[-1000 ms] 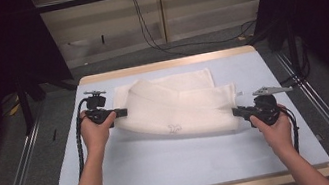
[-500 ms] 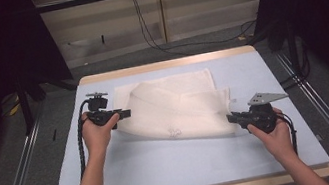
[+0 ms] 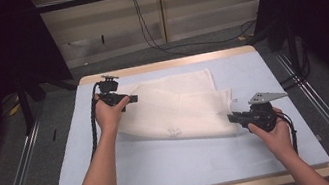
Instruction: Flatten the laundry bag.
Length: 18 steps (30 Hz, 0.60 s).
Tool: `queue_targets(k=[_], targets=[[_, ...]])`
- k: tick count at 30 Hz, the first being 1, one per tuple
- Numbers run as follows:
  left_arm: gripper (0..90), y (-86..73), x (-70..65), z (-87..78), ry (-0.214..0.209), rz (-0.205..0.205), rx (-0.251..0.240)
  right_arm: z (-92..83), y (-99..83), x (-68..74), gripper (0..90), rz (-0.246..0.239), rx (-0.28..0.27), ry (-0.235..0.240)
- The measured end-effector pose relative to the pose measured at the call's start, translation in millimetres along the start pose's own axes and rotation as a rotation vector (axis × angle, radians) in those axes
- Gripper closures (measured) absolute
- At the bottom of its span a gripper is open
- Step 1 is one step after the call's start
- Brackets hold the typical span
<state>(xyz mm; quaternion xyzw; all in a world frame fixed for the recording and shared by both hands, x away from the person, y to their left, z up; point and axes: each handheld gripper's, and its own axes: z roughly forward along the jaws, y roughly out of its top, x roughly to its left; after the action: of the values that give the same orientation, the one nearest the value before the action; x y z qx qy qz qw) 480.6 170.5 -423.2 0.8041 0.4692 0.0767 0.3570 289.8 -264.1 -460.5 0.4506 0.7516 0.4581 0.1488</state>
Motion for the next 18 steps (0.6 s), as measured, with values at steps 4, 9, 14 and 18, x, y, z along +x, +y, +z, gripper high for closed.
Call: queue_targets(k=[4, 9, 14, 18], targets=[[62.6, -0.1, 2.8, 4.1, -0.020, -0.011, 0.023, 0.0, 0.5, -1.3, 82.4, 0.003, -0.002, 0.003], [82.7, 1.0, -2.0, -8.4, -0.078, -0.022, 0.008, -0.8, 0.4, -1.4, 82.4, 0.009, -0.004, 0.000], [83.7, 1.0, -11.0, -33.9, -0.112, 0.002, -0.024, -1.4, -0.3, -2.0, 82.4, 0.022, -0.003, -0.019], [83.8, -1.0, -19.8, -52.7, -0.134, 0.025, -0.061, -0.8, -0.9, -2.3, 82.3, 0.032, 0.000, -0.026]])
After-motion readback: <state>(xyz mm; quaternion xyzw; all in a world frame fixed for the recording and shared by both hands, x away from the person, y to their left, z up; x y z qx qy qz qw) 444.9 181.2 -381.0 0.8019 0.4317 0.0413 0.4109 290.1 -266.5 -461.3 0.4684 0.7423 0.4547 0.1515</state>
